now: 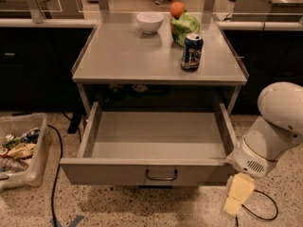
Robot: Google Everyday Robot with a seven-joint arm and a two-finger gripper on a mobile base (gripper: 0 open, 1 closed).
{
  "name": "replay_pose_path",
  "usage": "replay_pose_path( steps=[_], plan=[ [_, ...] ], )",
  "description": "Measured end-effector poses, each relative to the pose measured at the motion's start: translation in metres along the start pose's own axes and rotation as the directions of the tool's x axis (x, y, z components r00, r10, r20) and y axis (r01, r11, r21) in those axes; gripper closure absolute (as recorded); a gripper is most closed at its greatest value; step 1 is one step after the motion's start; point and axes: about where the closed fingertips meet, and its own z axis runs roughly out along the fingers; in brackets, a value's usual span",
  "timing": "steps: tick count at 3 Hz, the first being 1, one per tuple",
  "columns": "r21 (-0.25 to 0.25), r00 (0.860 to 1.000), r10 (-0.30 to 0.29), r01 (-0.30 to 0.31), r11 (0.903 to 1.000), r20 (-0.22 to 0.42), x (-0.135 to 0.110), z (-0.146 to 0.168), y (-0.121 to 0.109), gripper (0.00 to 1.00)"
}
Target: Open top drawer
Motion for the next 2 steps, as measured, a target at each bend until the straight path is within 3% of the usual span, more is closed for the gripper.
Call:
replay_pose_path(
  steps=[2],
  plan=[
    [0.013,0.998,-0.049,0.048,0.9988,0.048,-0.046,0.009,-0.017,0.00]
  ],
)
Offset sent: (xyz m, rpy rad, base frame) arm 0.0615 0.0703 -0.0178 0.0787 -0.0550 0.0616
